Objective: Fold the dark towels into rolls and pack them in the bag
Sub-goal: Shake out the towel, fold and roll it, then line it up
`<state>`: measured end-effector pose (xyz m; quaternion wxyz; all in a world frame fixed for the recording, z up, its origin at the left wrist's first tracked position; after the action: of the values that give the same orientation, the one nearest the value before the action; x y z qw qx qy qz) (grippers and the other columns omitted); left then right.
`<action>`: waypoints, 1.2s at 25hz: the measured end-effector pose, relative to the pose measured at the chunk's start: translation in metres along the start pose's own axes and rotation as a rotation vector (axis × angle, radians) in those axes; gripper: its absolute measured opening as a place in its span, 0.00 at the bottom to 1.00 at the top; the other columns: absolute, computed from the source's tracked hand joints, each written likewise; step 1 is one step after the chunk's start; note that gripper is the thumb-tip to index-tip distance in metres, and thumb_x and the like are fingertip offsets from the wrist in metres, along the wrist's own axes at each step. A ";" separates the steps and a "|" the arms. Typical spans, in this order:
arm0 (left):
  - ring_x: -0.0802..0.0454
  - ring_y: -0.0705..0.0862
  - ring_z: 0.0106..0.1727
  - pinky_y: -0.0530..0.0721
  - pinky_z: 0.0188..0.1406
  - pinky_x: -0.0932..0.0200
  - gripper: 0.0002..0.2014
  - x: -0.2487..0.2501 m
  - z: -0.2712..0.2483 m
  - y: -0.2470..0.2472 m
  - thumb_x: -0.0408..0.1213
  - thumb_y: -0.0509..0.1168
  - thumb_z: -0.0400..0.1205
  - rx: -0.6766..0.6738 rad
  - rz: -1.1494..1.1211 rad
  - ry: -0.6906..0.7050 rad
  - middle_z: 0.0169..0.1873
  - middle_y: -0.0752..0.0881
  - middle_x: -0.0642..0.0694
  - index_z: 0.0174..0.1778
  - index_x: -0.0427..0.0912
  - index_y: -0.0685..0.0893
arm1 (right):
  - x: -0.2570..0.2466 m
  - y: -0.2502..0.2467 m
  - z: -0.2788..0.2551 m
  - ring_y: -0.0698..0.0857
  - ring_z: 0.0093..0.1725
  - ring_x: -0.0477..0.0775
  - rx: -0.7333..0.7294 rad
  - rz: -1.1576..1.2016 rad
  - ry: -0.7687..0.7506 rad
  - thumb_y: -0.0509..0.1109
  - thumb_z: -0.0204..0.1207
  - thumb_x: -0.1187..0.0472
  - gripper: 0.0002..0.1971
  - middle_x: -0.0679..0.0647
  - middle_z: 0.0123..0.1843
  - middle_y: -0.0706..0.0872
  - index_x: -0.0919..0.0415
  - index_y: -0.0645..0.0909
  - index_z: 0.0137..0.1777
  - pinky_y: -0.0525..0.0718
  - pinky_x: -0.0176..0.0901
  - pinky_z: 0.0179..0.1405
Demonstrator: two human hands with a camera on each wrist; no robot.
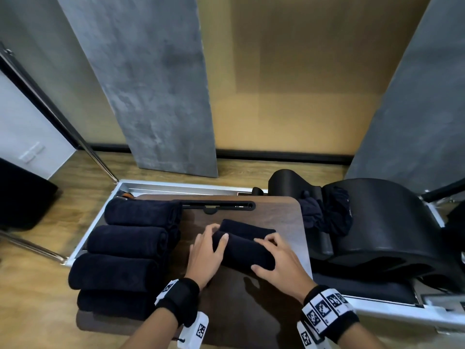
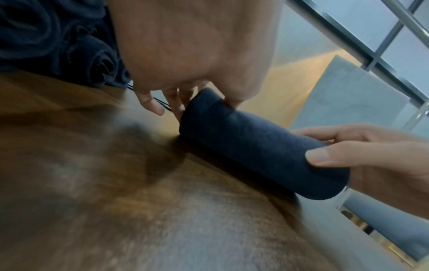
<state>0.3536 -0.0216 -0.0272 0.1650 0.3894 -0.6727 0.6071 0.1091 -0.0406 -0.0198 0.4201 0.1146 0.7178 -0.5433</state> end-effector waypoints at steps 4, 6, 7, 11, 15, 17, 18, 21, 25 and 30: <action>0.48 0.82 0.64 0.82 0.66 0.44 0.23 0.016 0.016 0.006 0.71 0.54 0.87 0.087 0.018 -0.032 0.59 0.83 0.50 0.70 0.63 0.75 | 0.010 -0.012 0.013 0.82 0.63 0.39 0.076 0.292 0.212 0.81 0.77 0.44 0.33 0.38 0.62 0.83 0.38 0.71 0.79 0.82 0.37 0.62; 0.48 0.79 0.68 0.80 0.69 0.46 0.26 0.023 0.022 0.014 0.69 0.49 0.89 0.111 0.040 -0.066 0.61 0.82 0.50 0.70 0.56 0.80 | 0.012 -0.013 0.020 0.83 0.62 0.40 0.208 0.330 0.311 0.80 0.77 0.44 0.29 0.41 0.61 0.85 0.46 0.77 0.76 0.81 0.30 0.56; 0.48 0.77 0.70 0.78 0.71 0.46 0.27 0.025 0.024 0.018 0.67 0.48 0.90 0.113 0.041 -0.093 0.64 0.79 0.49 0.71 0.55 0.81 | 0.011 -0.011 0.023 0.84 0.63 0.43 0.266 0.313 0.355 0.79 0.78 0.44 0.28 0.43 0.61 0.85 0.50 0.79 0.76 0.81 0.31 0.57; 0.47 0.74 0.77 0.72 0.80 0.41 0.25 0.028 0.030 0.025 0.60 0.52 0.92 0.072 -0.056 -0.195 0.68 0.76 0.53 0.76 0.52 0.81 | 0.003 0.002 0.029 0.83 0.62 0.56 0.339 0.217 0.563 0.72 0.80 0.37 0.32 0.53 0.64 0.81 0.58 0.80 0.76 0.81 0.46 0.58; 0.42 0.77 0.75 0.76 0.78 0.40 0.25 0.026 0.037 0.021 0.62 0.62 0.88 0.069 -0.145 -0.224 0.64 0.80 0.48 0.69 0.46 0.85 | 0.001 0.004 0.028 0.80 0.48 0.53 0.366 0.165 0.683 0.69 0.77 0.28 0.29 0.50 0.53 0.76 0.54 0.83 0.60 0.78 0.48 0.47; 0.42 0.76 0.76 0.75 0.79 0.40 0.28 0.025 0.038 0.022 0.65 0.62 0.87 0.062 -0.147 -0.266 0.67 0.80 0.45 0.68 0.44 0.84 | 0.000 0.006 0.026 0.80 0.51 0.53 0.398 0.233 0.720 0.73 0.75 0.29 0.29 0.51 0.55 0.77 0.54 0.81 0.59 0.79 0.49 0.48; 0.43 0.75 0.75 0.73 0.79 0.41 0.29 0.025 0.038 0.024 0.67 0.61 0.87 0.056 -0.126 -0.280 0.66 0.80 0.46 0.68 0.45 0.83 | 0.000 0.006 0.025 0.81 0.51 0.53 0.426 0.291 0.742 0.75 0.74 0.30 0.28 0.51 0.56 0.80 0.54 0.81 0.59 0.79 0.49 0.49; 0.47 0.80 0.70 0.77 0.70 0.48 0.28 0.032 0.032 0.028 0.69 0.63 0.84 0.057 -0.231 -0.323 0.59 0.81 0.52 0.63 0.46 0.82 | -0.002 0.005 0.020 0.86 0.50 0.51 0.556 0.590 0.792 0.82 0.71 0.39 0.23 0.53 0.55 0.87 0.53 0.80 0.53 0.83 0.48 0.44; 0.48 0.87 0.60 0.85 0.58 0.52 0.22 0.060 0.028 -0.004 0.63 0.73 0.80 0.175 -0.495 -0.289 0.53 0.86 0.51 0.55 0.49 0.81 | -0.041 -0.008 0.021 0.90 0.56 0.53 0.671 0.905 0.611 0.84 0.75 0.53 0.16 0.52 0.60 0.88 0.41 0.83 0.58 0.91 0.51 0.50; 0.50 0.84 0.51 0.82 0.54 0.50 0.14 0.086 0.026 -0.126 0.63 0.67 0.83 0.324 -0.369 -0.049 0.47 0.86 0.57 0.48 0.57 0.81 | -0.141 -0.014 0.058 0.89 0.66 0.55 0.639 0.999 0.303 0.76 0.83 0.56 0.10 0.52 0.64 0.90 0.46 0.88 0.62 0.86 0.59 0.71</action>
<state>0.3961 -0.0692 0.1133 0.1921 0.5415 -0.4878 0.6572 0.2152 -0.0555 0.0890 0.4622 0.6337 0.4307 -0.4464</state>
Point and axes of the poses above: each hand's wrist, its own z-axis towards the middle knuckle, its own y-axis out of the palm, x = y × z, the point moved 2 cm from there along z, towards the middle knuckle
